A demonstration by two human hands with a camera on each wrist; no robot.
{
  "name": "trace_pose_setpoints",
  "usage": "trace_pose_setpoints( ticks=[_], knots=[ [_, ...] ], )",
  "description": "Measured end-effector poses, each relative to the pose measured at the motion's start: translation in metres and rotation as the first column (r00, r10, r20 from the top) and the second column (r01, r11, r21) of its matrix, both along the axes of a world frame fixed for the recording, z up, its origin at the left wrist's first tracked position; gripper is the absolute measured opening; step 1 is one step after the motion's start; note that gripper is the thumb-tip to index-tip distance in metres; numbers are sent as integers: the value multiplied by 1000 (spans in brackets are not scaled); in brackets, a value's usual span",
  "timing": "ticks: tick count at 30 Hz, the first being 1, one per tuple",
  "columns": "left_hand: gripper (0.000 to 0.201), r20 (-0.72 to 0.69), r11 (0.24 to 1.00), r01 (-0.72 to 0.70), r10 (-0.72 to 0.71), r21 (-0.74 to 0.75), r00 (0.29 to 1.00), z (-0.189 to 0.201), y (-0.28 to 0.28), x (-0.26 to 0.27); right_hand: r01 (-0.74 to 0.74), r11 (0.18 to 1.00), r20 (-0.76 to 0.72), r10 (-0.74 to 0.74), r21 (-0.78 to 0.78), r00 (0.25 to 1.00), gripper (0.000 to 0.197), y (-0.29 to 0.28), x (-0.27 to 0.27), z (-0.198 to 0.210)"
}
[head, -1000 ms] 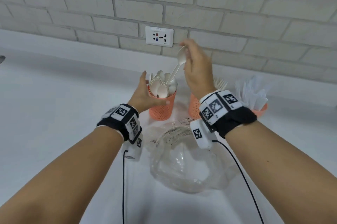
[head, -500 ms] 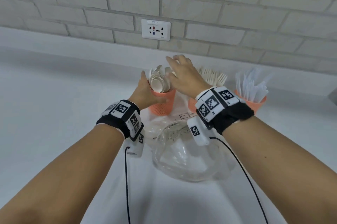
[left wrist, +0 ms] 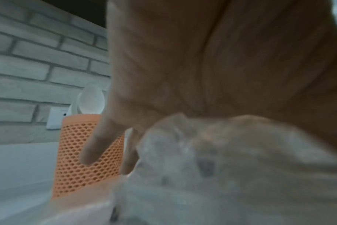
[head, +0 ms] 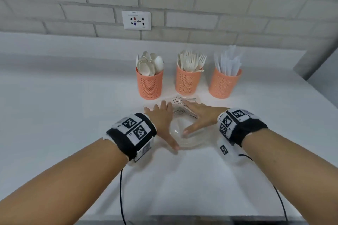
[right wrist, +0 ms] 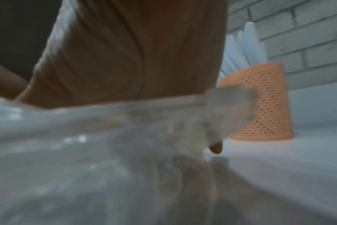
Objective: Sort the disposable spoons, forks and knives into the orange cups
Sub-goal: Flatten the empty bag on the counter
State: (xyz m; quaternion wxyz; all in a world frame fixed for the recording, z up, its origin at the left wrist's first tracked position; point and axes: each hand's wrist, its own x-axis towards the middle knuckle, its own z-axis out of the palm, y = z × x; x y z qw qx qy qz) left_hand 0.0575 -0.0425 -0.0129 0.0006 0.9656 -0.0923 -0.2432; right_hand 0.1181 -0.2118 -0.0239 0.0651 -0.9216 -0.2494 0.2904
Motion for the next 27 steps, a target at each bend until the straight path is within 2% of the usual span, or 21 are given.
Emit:
trace_pose_setpoints(
  ticks=[3,6,9,11,13,14,16,17,18,20,21,22,24,25,27],
  knots=[
    [145,1,1000,6,-6,24,1000,-7,0,10,62,997,-22,-63,-35,998,127,-7,-18,-3],
    [137,8,998,1,0,-63,1000,-7,6,21,91,989,-60,-99,-119,993,131,-9,-40,2],
    [126,2,986,-2,3,-169,1000,-10,5,30,116,981,2,-117,-154,993,136,-9,-56,-6],
    [100,10,983,42,-41,-177,999,-11,0,30,147,983,65,-141,-111,988,132,-10,-62,-9],
    [53,-11,975,140,-144,-170,990,-13,-8,26,139,986,193,-118,-96,974,133,-17,-66,-7],
    [39,-16,965,199,-205,-171,979,-14,-13,22,125,986,249,-95,-107,964,135,-21,-67,-6],
    [30,-13,927,318,-327,-197,945,-15,-27,10,121,986,252,-90,-112,964,135,-28,-71,-3],
    [30,7,902,371,-379,-223,926,-15,-34,5,120,988,210,-96,-103,973,128,-32,-73,-1],
    [30,34,872,419,-425,-255,905,-13,-40,-1,117,989,165,-102,-88,981,109,-37,-78,2],
    [31,67,844,451,-452,-291,889,-5,-48,-10,163,986,122,-160,-15,980,39,-49,-85,4],
    [32,91,853,430,-422,-295,902,0,-50,-12,201,979,123,-203,28,971,15,-57,-88,3],
    [33,138,864,398,-373,-309,917,4,-51,-14,229,970,121,-238,84,964,9,-65,-91,3],
    [45,211,882,331,-272,-336,939,8,-51,-17,255,951,72,-271,178,960,26,-81,-95,5],
    [58,257,892,316,-238,-324,936,9,-52,-22,260,948,56,-274,183,960,32,-92,-98,6],
    [84,433,903,333,-194,-271,880,14,-57,-40,337,917,24,-350,211,936,31,-120,-106,6]
  ],
)
